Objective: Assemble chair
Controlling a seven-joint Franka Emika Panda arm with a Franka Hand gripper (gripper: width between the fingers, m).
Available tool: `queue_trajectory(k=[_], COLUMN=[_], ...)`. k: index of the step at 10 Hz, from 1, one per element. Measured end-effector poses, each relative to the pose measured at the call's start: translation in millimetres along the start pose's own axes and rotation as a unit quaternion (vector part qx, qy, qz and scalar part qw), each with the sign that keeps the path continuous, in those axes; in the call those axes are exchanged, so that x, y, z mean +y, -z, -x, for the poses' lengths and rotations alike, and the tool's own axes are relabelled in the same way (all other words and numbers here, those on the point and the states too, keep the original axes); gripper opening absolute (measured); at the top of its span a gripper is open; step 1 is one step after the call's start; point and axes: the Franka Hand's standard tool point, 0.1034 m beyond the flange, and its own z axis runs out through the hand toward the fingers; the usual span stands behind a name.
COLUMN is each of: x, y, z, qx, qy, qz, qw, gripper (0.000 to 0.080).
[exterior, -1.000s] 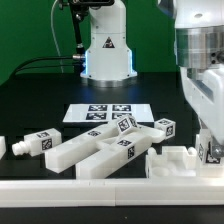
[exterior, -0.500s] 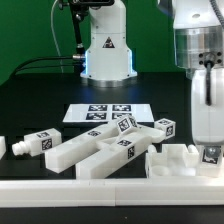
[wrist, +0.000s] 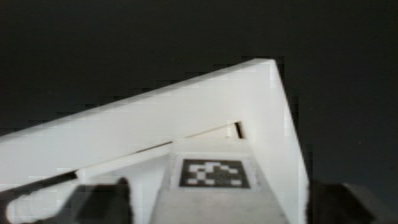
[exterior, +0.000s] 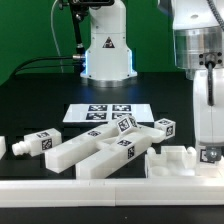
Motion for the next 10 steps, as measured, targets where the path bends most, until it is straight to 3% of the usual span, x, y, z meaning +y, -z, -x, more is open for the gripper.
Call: queue_trajectory(k=[1,2,7,10], x=[0.9,6.4,8.0,7.7], y=[-0.7,-3.5,-4.9,-5.1], z=[-0.8,-3.8,-5.2,-6.4], qx=[0.000,0.002,0.003,0.003], qy=[0.074,0.131,0.293,0.399], qz=[-0.002,-0.001,0.002,0.003], qw=[0.997,0.991,0.956,0.917], gripper=[0.0616,0.0639,0.0648,0.0649])
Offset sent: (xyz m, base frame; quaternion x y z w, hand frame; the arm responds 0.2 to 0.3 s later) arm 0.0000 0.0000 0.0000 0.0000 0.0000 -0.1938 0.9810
